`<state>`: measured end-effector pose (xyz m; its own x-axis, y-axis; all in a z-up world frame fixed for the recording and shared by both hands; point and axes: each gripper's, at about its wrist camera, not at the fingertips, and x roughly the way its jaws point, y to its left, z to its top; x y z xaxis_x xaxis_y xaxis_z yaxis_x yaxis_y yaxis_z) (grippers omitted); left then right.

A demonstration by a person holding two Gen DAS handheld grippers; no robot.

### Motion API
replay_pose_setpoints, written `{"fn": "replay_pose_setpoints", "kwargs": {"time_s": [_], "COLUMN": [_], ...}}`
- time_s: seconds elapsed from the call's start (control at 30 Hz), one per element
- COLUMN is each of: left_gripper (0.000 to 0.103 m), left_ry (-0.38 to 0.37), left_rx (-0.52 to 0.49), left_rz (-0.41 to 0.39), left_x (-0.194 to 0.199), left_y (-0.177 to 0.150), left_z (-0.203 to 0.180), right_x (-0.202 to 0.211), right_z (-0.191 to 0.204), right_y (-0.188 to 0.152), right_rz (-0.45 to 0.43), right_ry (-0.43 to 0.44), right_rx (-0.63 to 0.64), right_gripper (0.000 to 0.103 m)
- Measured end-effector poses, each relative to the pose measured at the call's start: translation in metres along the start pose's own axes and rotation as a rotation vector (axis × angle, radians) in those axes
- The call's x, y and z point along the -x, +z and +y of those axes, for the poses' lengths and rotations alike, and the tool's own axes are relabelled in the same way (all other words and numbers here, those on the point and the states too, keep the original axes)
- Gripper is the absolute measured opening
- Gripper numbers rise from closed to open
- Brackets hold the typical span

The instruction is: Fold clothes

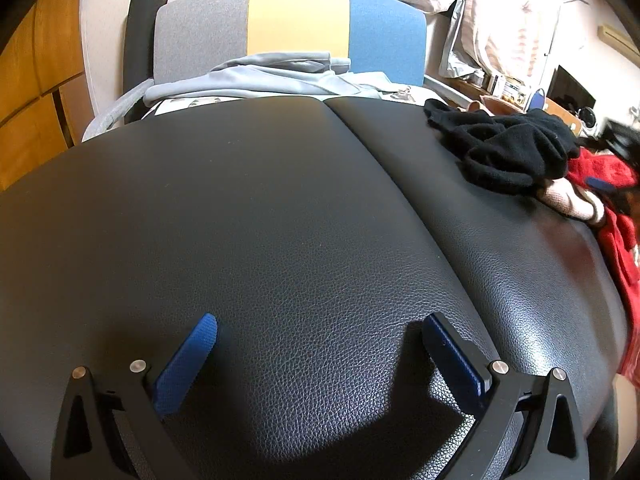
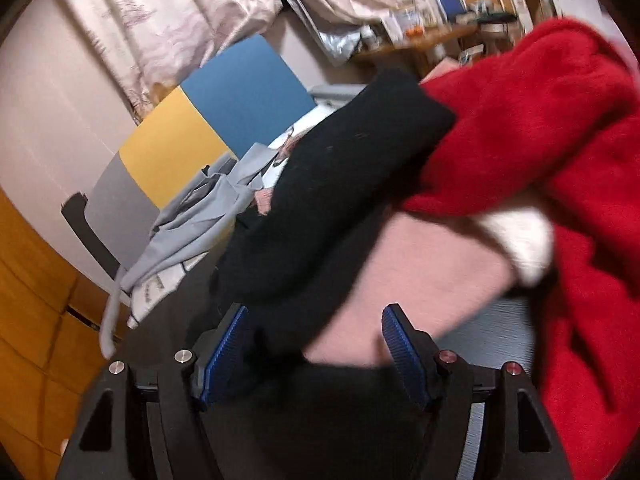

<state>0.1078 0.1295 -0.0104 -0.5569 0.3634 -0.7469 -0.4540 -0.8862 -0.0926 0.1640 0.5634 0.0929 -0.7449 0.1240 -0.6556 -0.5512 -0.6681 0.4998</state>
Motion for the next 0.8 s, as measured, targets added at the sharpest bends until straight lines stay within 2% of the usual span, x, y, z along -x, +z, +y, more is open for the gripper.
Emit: {"fn": "replay_pose_setpoints", "kwargs": {"time_s": [0.23,0.27,0.3,0.37,0.47,0.5,0.63,0.67,0.7,0.8], "left_gripper": [0.103,0.103,0.103,0.103,0.103,0.103,0.103,0.103,0.103,0.103], "left_ry": [-0.004,-0.004,-0.004,-0.006,-0.011,-0.011,-0.007,-0.006,-0.005,-0.003], "left_rx": [0.002,0.002,0.002,0.002,0.003,0.003,0.004,0.004,0.004,0.003], "left_rz": [-0.005,-0.006,-0.007,-0.010,-0.014,-0.014,-0.016,-0.016,-0.016,-0.015], "left_x": [0.000,0.000,-0.001,-0.001,-0.002,-0.002,-0.001,-0.001,-0.001,-0.001], "left_y": [0.000,0.000,-0.001,-0.001,-0.001,-0.001,-0.001,-0.001,-0.001,-0.001], "left_z": [0.000,0.000,-0.001,-0.001,0.000,0.000,-0.003,-0.003,-0.004,-0.006], "right_x": [-0.050,-0.056,-0.064,-0.075,-0.068,-0.062,-0.026,-0.016,-0.006,0.014], "right_z": [0.017,0.018,0.019,0.028,0.046,0.053,0.087,0.099,0.111,0.148], "right_y": [0.021,0.023,0.024,0.024,0.022,0.021,0.002,-0.009,-0.023,-0.071], "right_rz": [0.032,0.039,0.052,0.083,0.053,0.036,-0.018,-0.024,-0.028,-0.031], "right_ry": [-0.065,-0.078,-0.080,-0.102,-0.097,-0.085,0.060,0.112,0.169,0.201], "right_rx": [-0.026,-0.026,-0.016,0.059,0.155,0.181,0.274,0.317,0.368,0.556], "right_gripper": [0.071,0.068,0.049,0.025,0.014,0.009,0.006,0.001,0.001,0.001]}}
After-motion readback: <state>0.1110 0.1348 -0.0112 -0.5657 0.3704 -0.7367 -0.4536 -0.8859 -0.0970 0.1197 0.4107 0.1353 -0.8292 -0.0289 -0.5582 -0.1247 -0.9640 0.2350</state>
